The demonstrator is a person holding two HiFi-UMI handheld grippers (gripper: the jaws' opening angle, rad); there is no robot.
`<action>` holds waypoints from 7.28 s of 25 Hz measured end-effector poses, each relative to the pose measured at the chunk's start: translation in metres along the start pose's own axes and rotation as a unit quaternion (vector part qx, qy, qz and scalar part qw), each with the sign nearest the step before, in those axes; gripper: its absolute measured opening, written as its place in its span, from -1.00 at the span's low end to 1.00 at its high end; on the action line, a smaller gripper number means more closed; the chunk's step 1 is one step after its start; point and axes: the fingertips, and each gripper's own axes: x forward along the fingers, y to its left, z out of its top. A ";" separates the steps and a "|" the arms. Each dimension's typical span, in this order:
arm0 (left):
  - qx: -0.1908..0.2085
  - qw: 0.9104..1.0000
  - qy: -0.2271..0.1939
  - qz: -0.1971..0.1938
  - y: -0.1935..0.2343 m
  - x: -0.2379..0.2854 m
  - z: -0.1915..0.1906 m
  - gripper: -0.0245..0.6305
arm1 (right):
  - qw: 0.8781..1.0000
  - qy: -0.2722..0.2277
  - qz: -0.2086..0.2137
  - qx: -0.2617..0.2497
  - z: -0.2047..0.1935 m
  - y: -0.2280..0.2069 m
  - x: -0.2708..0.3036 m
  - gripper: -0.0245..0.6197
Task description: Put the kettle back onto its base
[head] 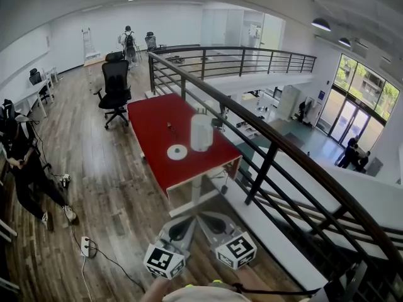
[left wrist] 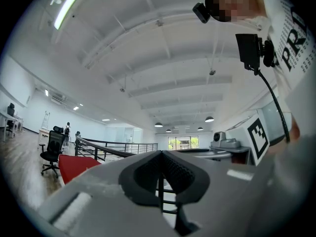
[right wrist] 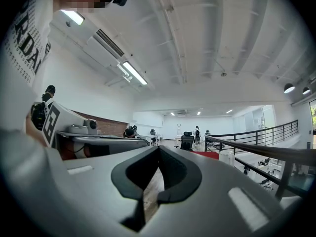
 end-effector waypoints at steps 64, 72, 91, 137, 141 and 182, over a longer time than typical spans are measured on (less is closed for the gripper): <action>0.029 0.996 0.018 0.086 0.048 0.159 -0.021 -0.95 | 0.998 0.025 0.050 0.003 -0.015 -0.159 0.039 -0.90; 0.038 0.996 0.023 0.078 0.096 0.175 -0.020 -0.95 | 0.999 0.021 0.043 0.006 -0.013 -0.177 0.086 -0.90; 0.023 0.999 0.022 0.041 0.210 0.204 -0.031 -0.95 | 0.999 0.027 0.022 0.008 -0.027 -0.209 0.198 -0.90; -0.003 0.994 0.032 0.107 0.327 0.320 -0.075 -0.95 | 0.994 0.071 0.085 0.013 -0.070 -0.336 0.318 -0.90; -0.001 0.993 0.036 0.111 0.331 0.332 -0.082 -0.95 | 0.993 0.071 0.091 0.013 -0.077 -0.348 0.321 -0.90; -0.024 0.993 0.071 0.088 0.359 0.417 -0.145 -0.95 | 0.980 0.178 -0.089 -0.011 -0.168 -0.496 0.320 -0.46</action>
